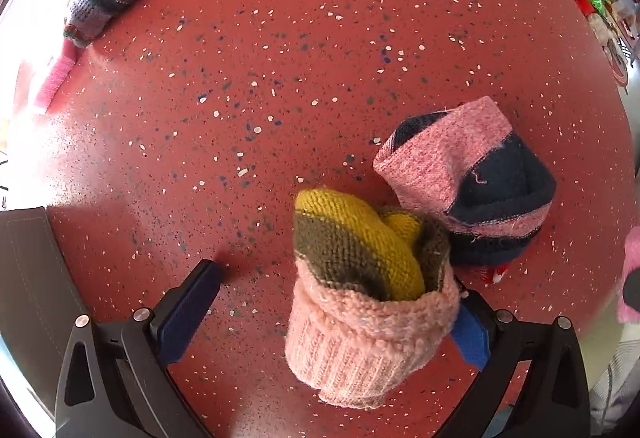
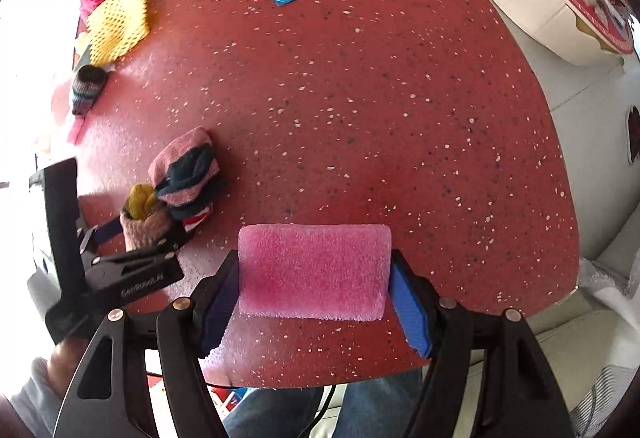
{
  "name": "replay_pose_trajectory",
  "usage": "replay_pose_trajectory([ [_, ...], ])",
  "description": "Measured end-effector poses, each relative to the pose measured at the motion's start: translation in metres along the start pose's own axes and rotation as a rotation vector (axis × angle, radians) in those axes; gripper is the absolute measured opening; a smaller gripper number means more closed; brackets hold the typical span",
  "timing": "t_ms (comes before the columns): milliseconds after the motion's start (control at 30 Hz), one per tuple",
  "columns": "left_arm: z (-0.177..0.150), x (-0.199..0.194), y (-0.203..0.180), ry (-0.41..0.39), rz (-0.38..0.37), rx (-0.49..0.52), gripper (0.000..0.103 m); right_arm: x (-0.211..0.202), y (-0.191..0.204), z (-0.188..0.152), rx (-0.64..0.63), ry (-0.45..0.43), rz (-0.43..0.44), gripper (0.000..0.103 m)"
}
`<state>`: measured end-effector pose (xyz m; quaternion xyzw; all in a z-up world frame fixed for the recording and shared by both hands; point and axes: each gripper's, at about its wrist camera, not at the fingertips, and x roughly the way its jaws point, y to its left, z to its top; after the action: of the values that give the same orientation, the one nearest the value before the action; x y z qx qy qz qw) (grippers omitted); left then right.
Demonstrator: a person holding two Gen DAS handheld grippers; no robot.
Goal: Organize soft objects
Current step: 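Grasp striped knit hat with left tool while right tool holds pink foam, then carry knit hat and pink foam sleeve over the white box with both tools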
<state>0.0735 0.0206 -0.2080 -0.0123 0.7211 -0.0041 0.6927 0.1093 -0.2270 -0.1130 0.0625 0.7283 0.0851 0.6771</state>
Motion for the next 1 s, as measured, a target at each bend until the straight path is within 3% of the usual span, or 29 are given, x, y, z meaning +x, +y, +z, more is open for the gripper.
replay_pose_trajectory([
  [133, 0.015, 0.003, 0.0, 0.042, 0.01, -0.003, 0.101, 0.0, 0.01, -0.005, -0.027, -0.001, 0.006, 0.074],
  [233, 0.016, -0.006, 0.002, -0.003, 0.0, -0.009, 0.074, 0.0, 0.019, -0.007, -0.04, -0.002, 0.01, 0.074],
  [267, 0.014, -0.01, 0.002, -0.017, 0.0, 0.001, 0.054, -0.002, 0.019, -0.008, -0.044, -0.003, 0.01, 0.074],
  [300, 0.013, -0.015, 0.001, -0.033, 0.006, 0.019, 0.05, -0.005, 0.019, -0.009, -0.047, -0.004, 0.012, 0.074],
  [567, -0.015, -0.039, 0.02, -0.034, -0.071, 0.009, 0.048, -0.003, 0.036, -0.015, -0.072, 0.009, -0.018, 0.074],
  [1000, -0.087, -0.08, 0.0, -0.08, -0.126, 0.146, 0.048, 0.004, 0.075, -0.036, -0.184, 0.066, -0.071, 0.074],
])
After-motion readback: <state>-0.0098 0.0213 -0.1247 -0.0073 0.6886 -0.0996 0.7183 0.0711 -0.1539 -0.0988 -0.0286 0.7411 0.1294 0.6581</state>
